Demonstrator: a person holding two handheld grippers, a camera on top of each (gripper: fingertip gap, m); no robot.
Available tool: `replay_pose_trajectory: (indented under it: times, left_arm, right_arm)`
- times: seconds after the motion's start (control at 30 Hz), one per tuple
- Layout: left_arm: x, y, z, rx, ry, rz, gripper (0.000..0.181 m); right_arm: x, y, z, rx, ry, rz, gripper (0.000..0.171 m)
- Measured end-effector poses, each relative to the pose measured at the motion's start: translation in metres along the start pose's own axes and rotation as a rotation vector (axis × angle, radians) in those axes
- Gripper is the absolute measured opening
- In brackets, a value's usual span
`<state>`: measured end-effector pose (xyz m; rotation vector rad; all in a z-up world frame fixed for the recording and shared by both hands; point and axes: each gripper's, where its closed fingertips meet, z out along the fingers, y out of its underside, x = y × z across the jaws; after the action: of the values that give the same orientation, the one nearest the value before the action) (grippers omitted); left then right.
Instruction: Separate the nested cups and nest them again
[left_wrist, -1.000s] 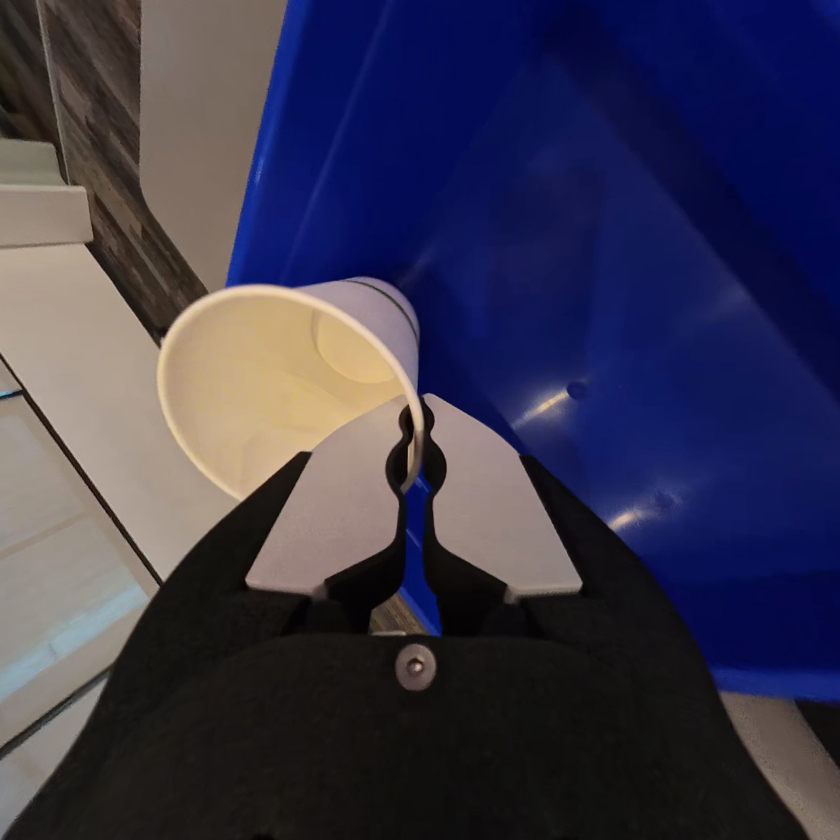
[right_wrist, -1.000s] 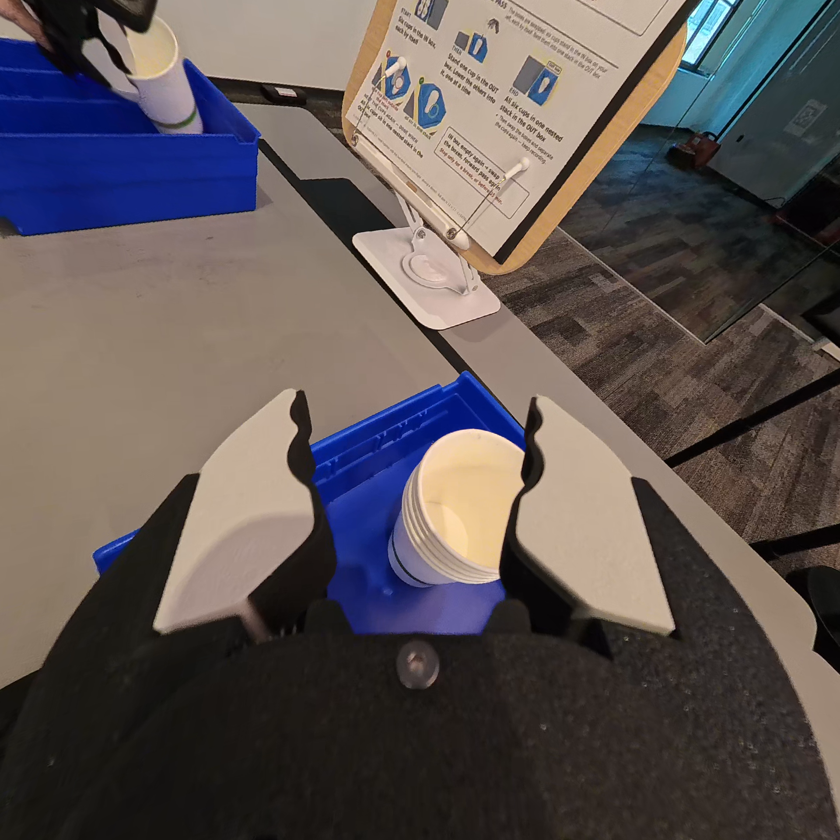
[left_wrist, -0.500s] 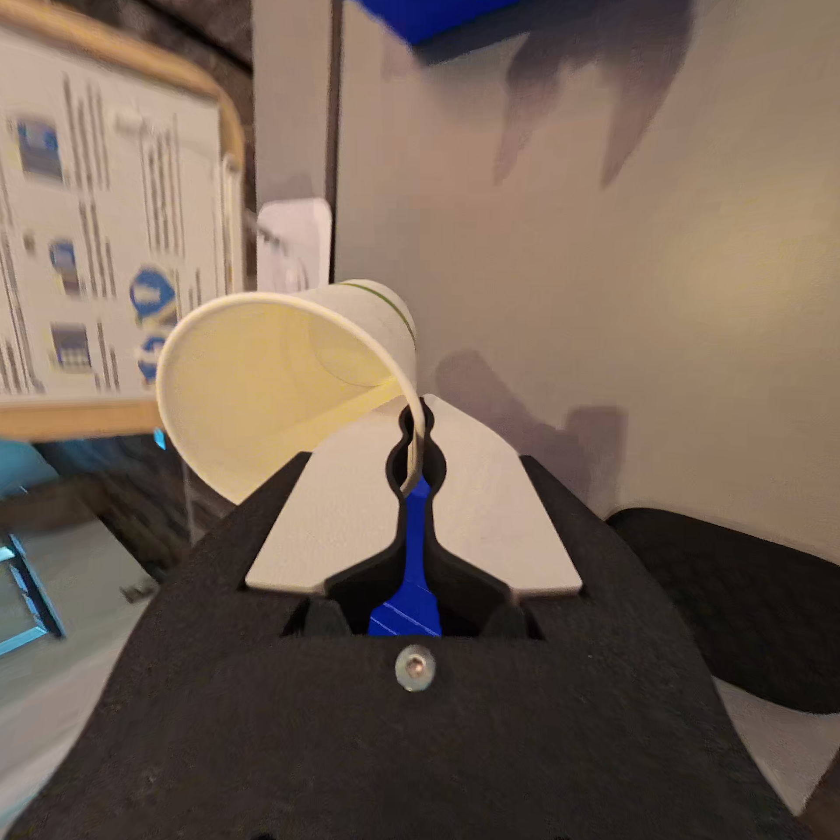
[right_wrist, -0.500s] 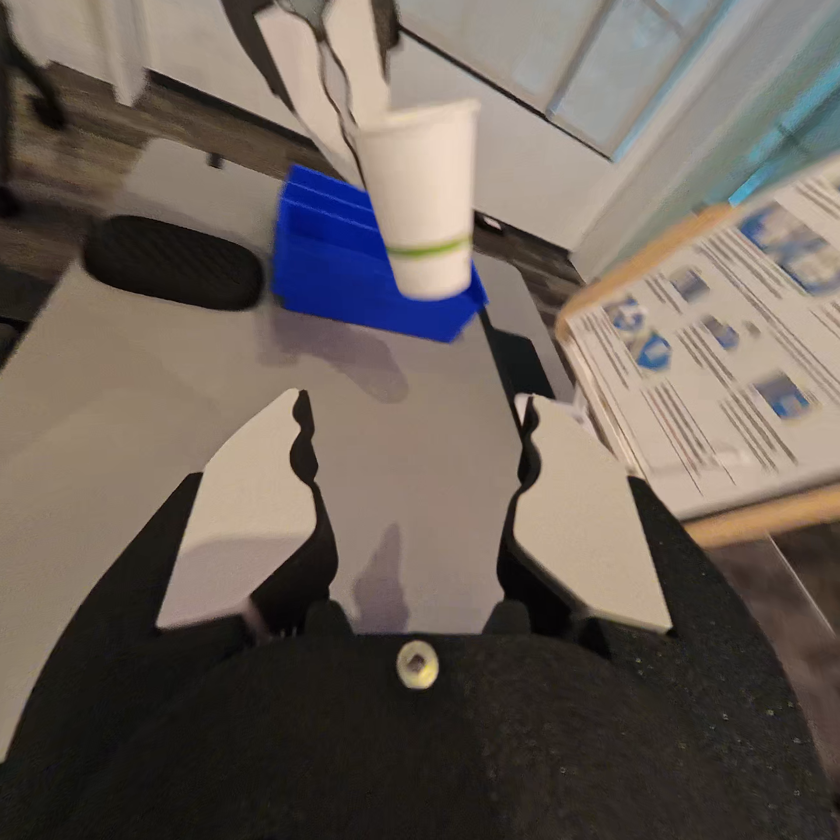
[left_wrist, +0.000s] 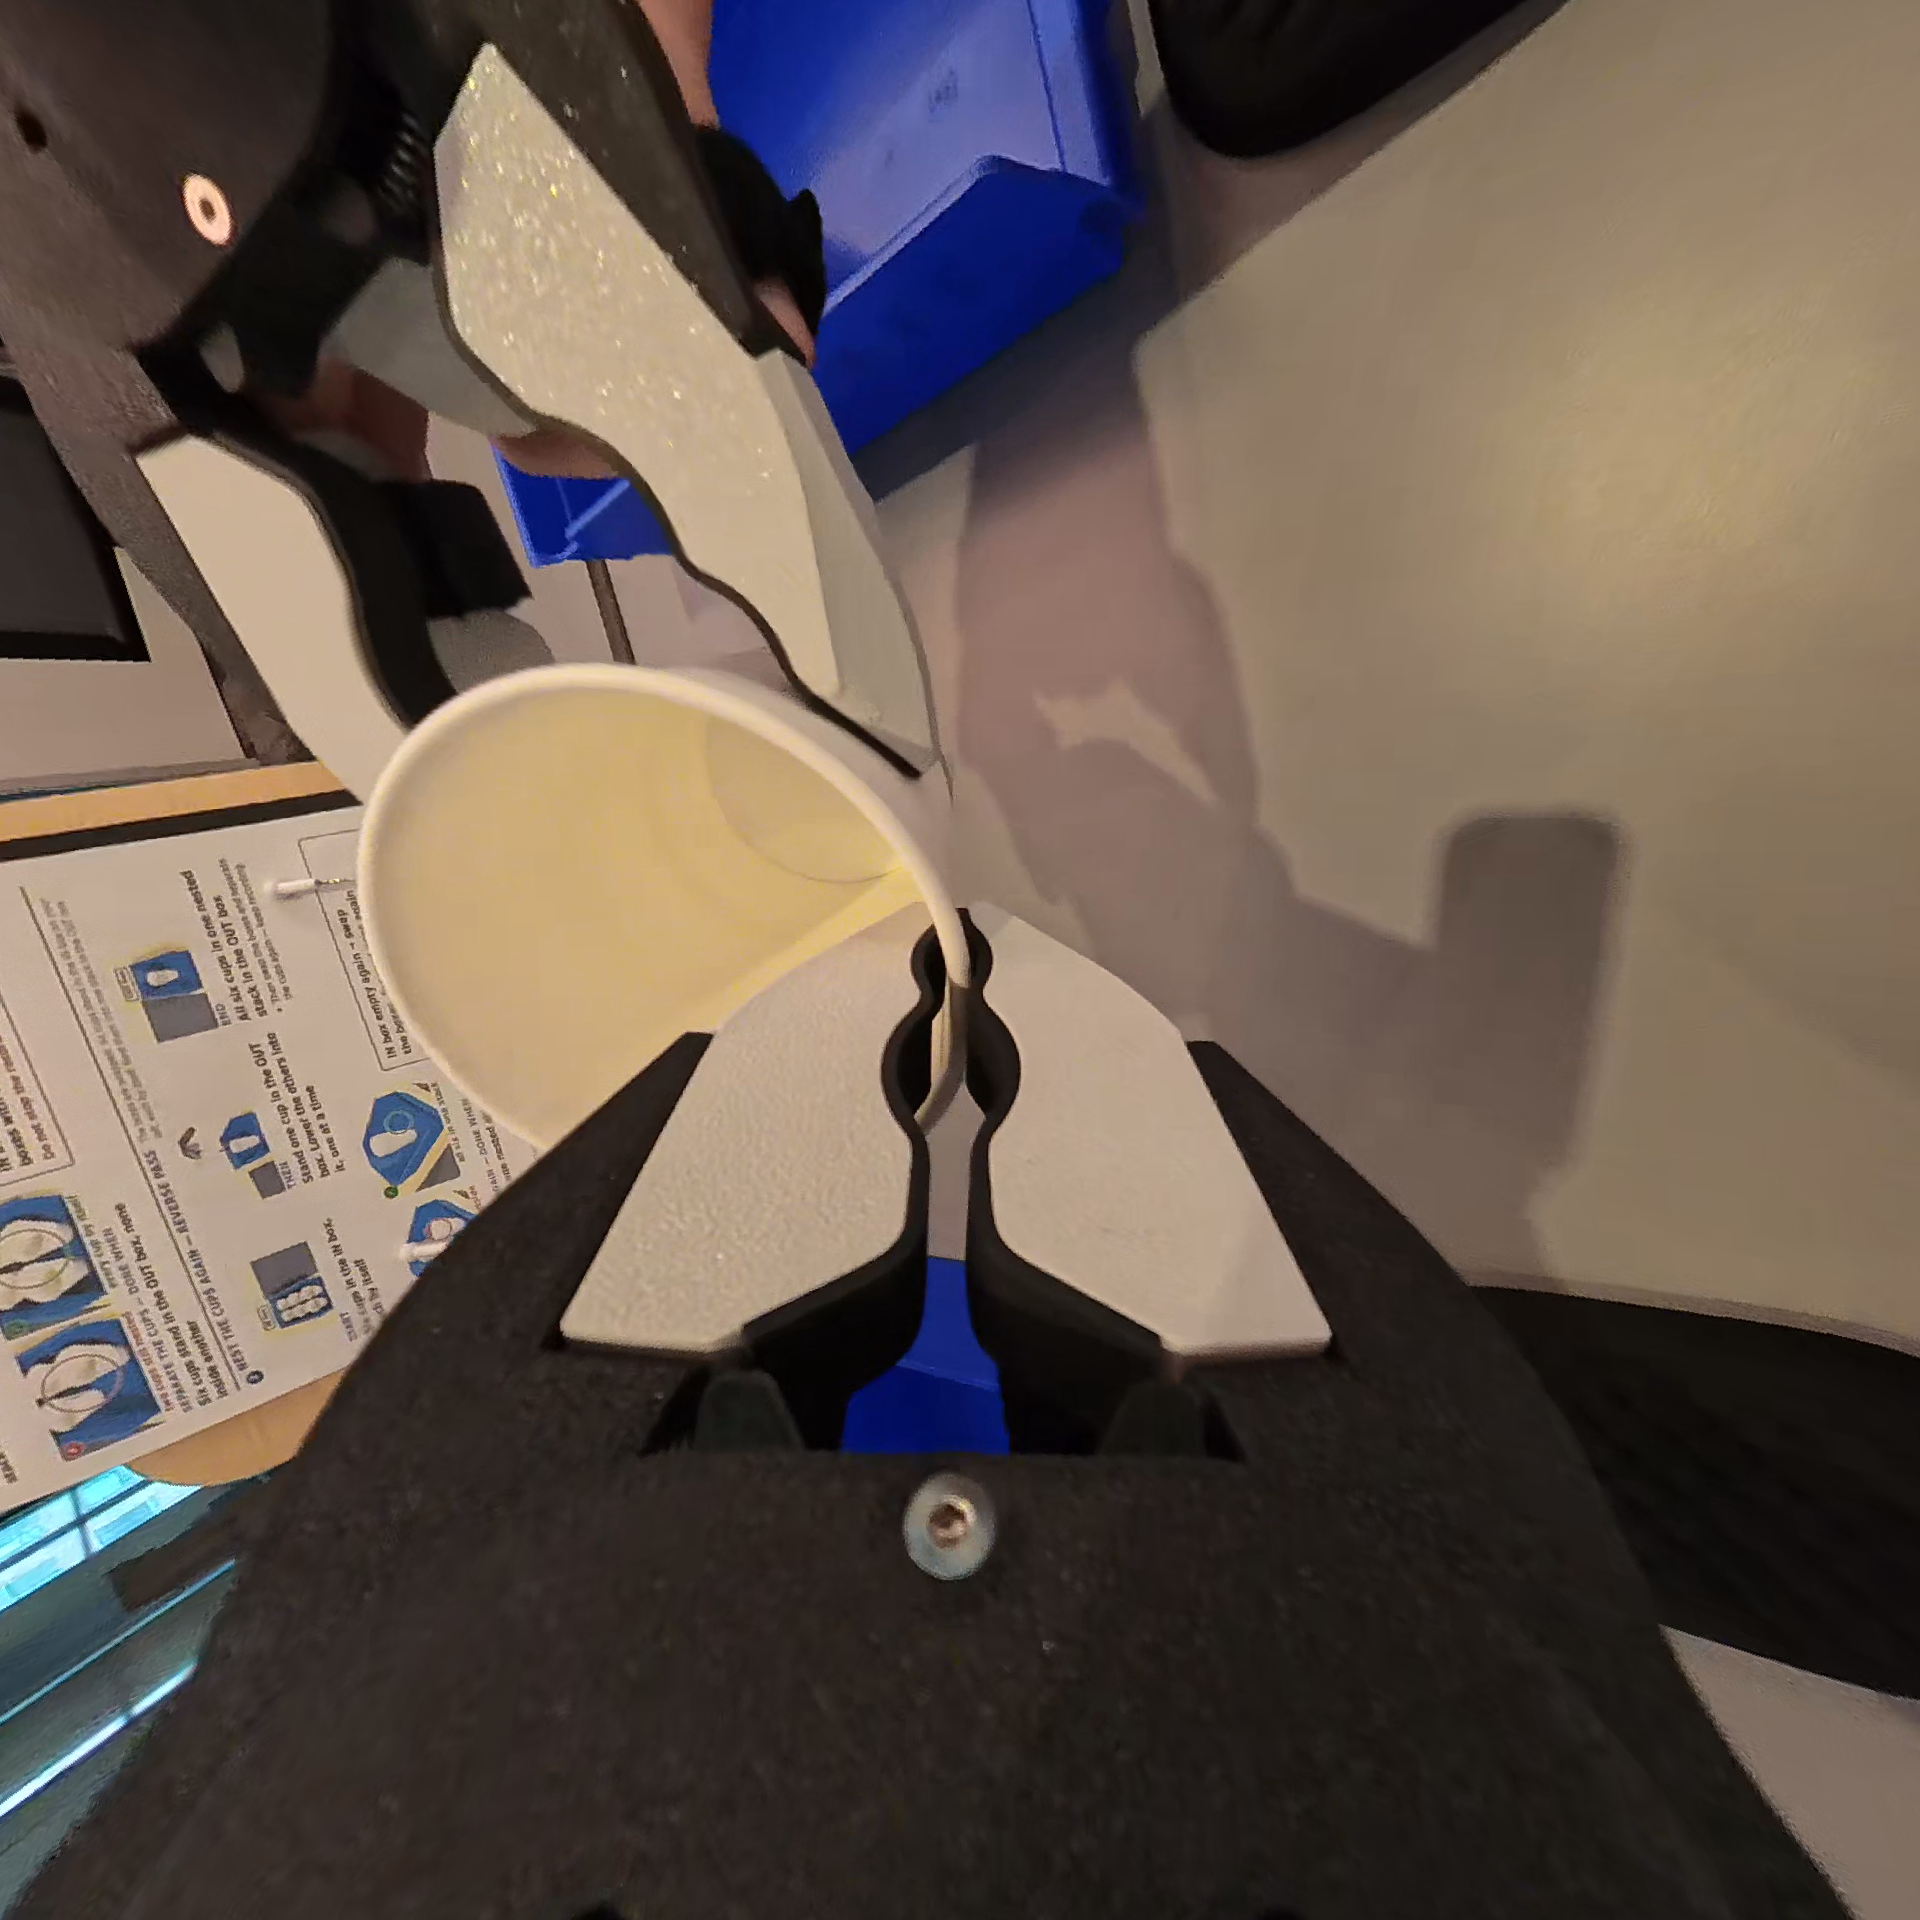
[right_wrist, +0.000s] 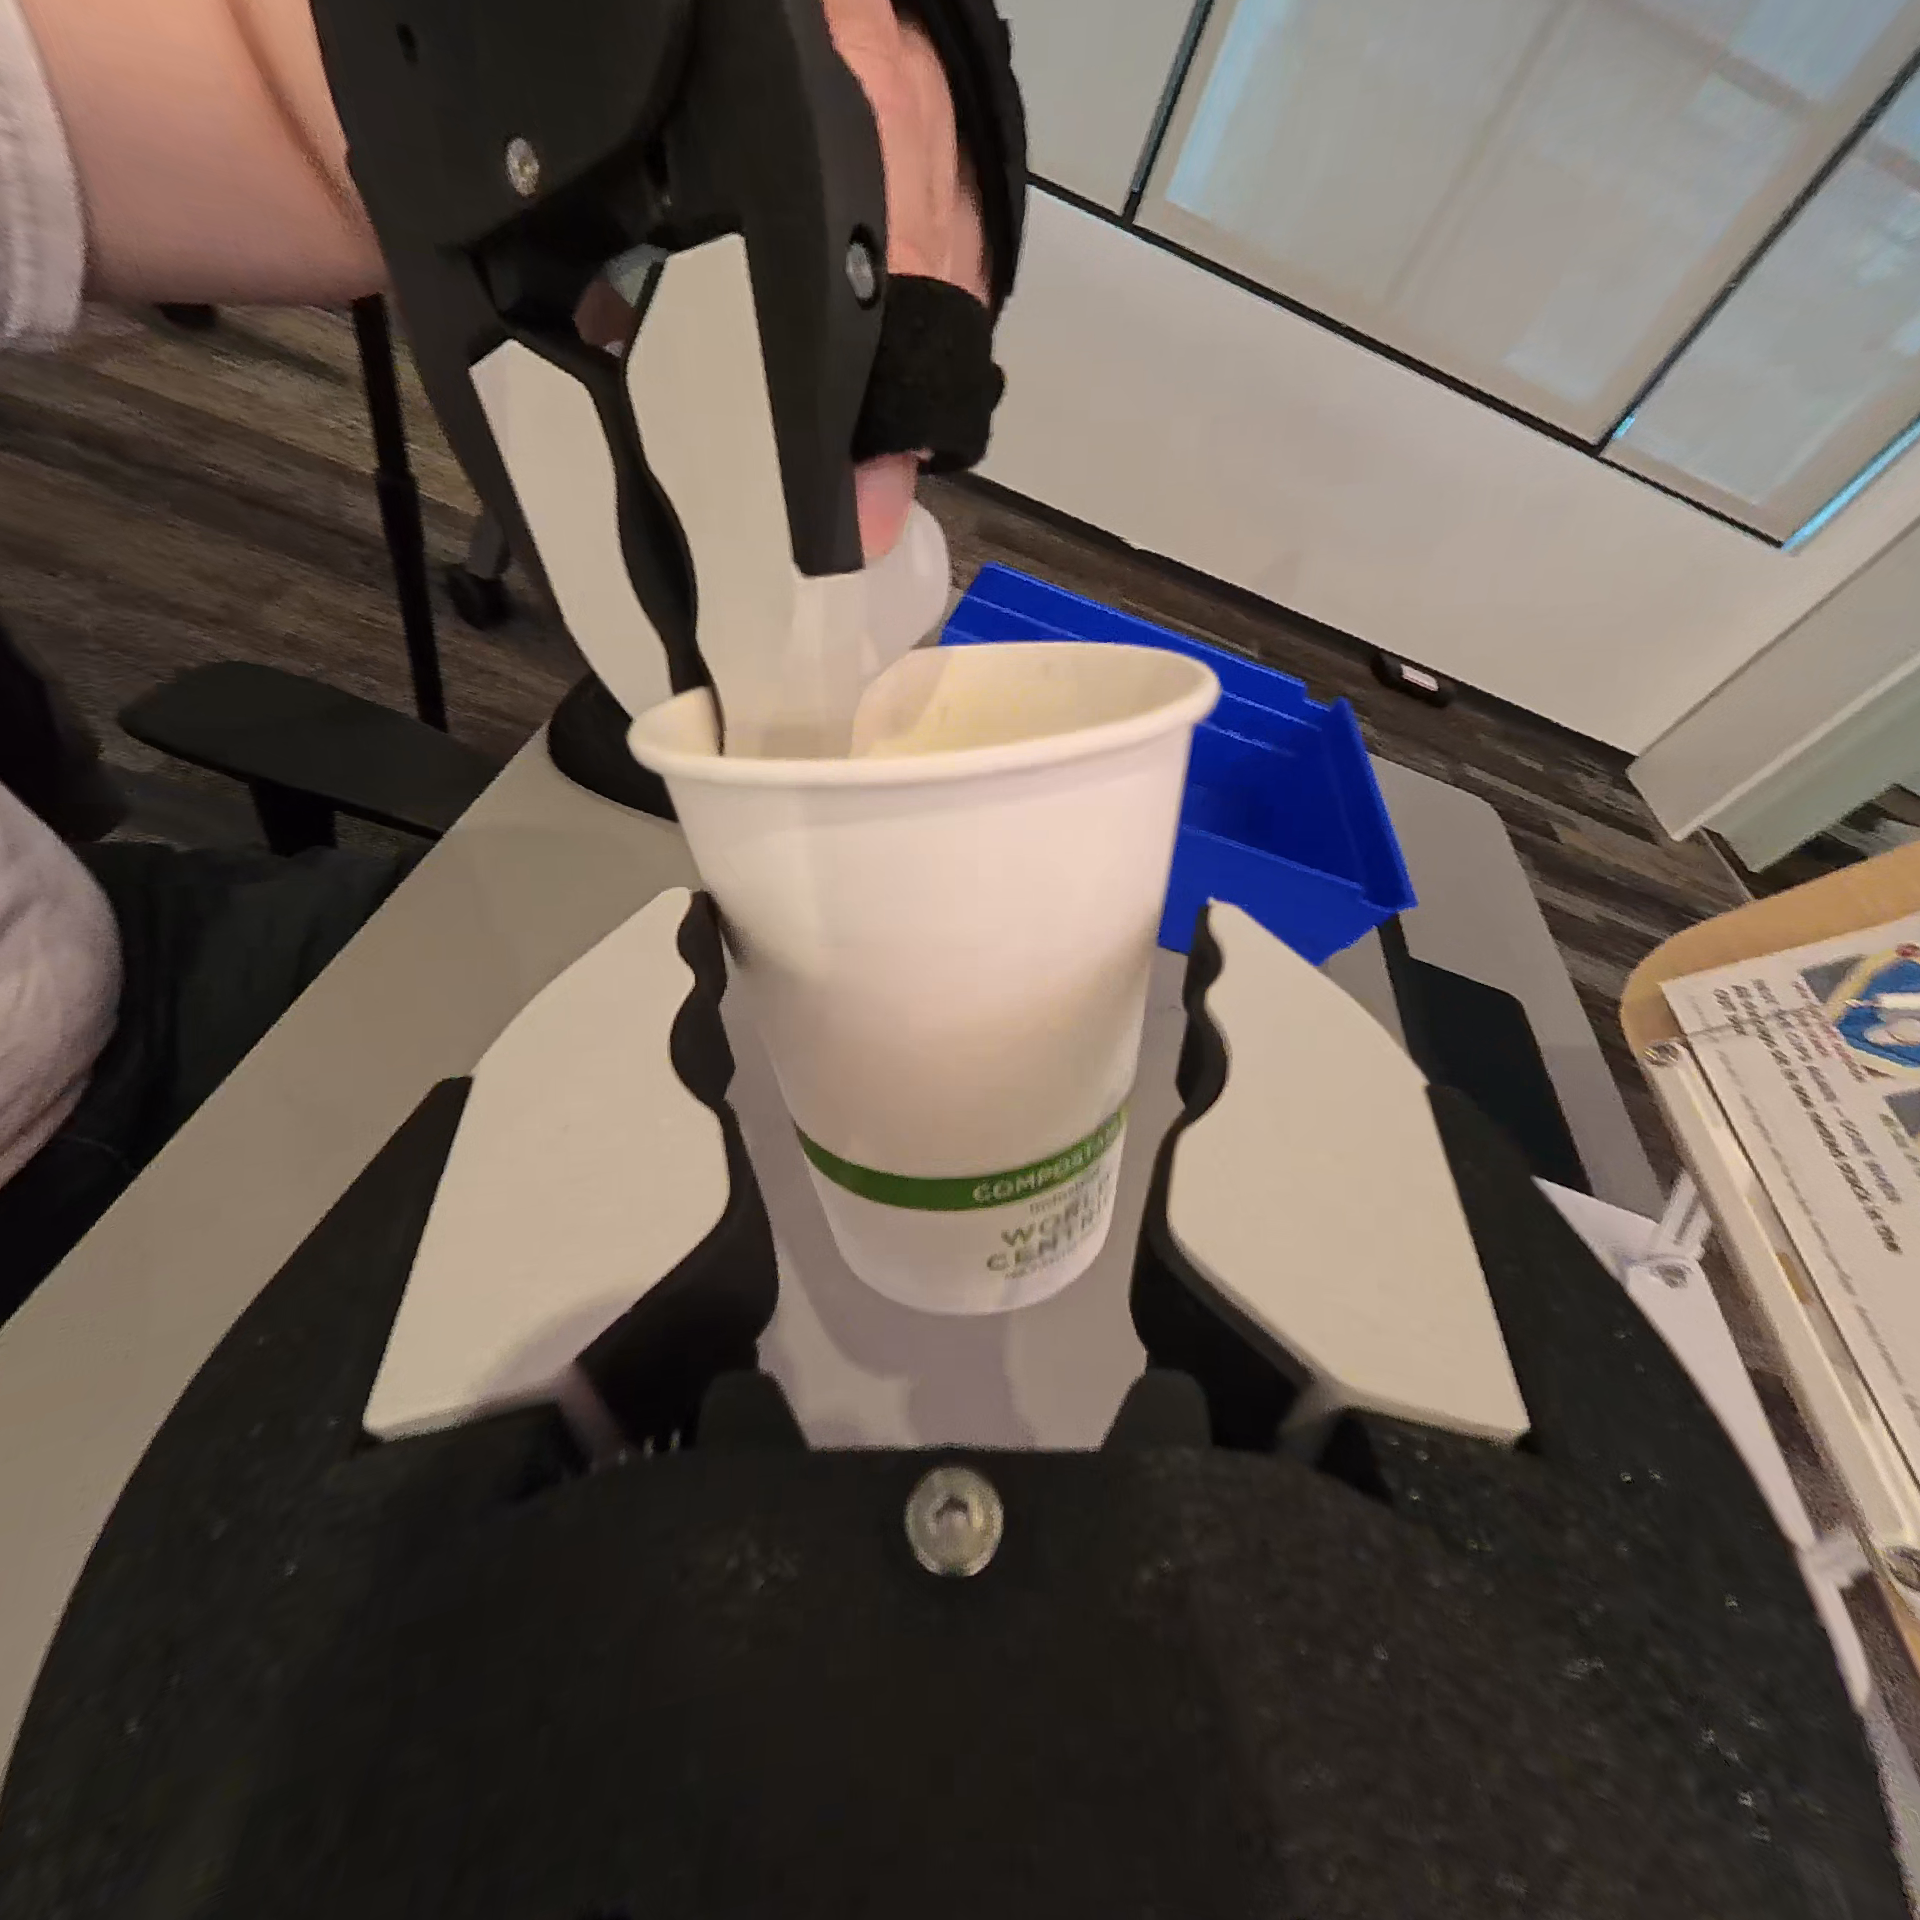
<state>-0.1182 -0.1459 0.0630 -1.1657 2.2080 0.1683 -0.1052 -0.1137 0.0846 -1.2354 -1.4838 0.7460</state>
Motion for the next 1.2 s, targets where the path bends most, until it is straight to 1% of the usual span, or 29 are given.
replay_pose_trajectory:
  times: [0.07,0.3,0.47,0.57,0.63,0.7,0.77,0.83,0.87,0.9,1.0,1.07,1.1,1.2]
  left_arm:
    - [0.003,-0.003,0.0,0.006,0.009,0.01,0.0]
    - [0.0,-0.006,0.001,0.014,-0.016,0.003,0.003]
    - [-0.014,-0.01,-0.006,0.052,-0.077,-0.08,0.038]
    - [-0.027,-0.01,-0.017,0.074,-0.165,-0.11,0.054]
    - [-0.032,-0.011,-0.026,0.097,-0.207,-0.135,0.055]
    - [-0.031,-0.008,-0.032,0.1,-0.225,-0.156,0.053]
    - [-0.028,-0.002,-0.033,0.085,-0.235,-0.165,0.051]
    - [-0.021,0.004,-0.029,0.062,-0.225,-0.16,0.05]
    - [-0.017,0.007,-0.026,0.049,-0.219,-0.158,0.05]
    - [-0.015,0.009,-0.023,0.035,-0.217,-0.153,0.05]
    - [-0.01,0.013,-0.015,0.005,-0.206,-0.134,0.05]
    - [-0.008,0.01,-0.012,0.01,-0.196,-0.133,0.05]
    - [-0.008,0.008,-0.011,0.014,-0.193,-0.132,0.05]
    - [-0.008,0.004,-0.01,0.017,-0.19,-0.122,0.05]
  right_arm:
    - [-0.006,0.0,0.002,-0.001,-0.033,-0.016,0.081]
    - [-0.008,0.001,0.002,0.01,-0.063,-0.009,0.08]
    - [-0.002,0.001,-0.002,0.031,-0.047,0.0,0.08]
    - [0.009,0.01,-0.012,0.008,0.003,0.013,0.08]
    - [0.023,0.015,-0.031,-0.012,0.087,0.032,0.08]
    - [0.045,0.019,-0.069,-0.017,0.252,0.051,0.08]
    - [0.078,0.029,-0.129,-0.019,0.531,0.101,0.08]
    - [0.102,0.055,-0.195,-0.051,0.812,0.182,0.08]
    - [0.107,0.07,-0.22,-0.053,0.894,0.218,0.08]
    - [0.11,0.082,-0.238,-0.032,0.936,0.26,0.08]
    - [0.117,0.104,-0.266,0.11,0.991,0.378,0.08]
    - [0.121,0.114,-0.27,0.169,0.983,0.421,0.08]
    - [0.121,0.119,-0.267,0.169,0.968,0.433,0.08]
    - [0.126,0.14,-0.263,0.088,0.991,0.424,0.08]
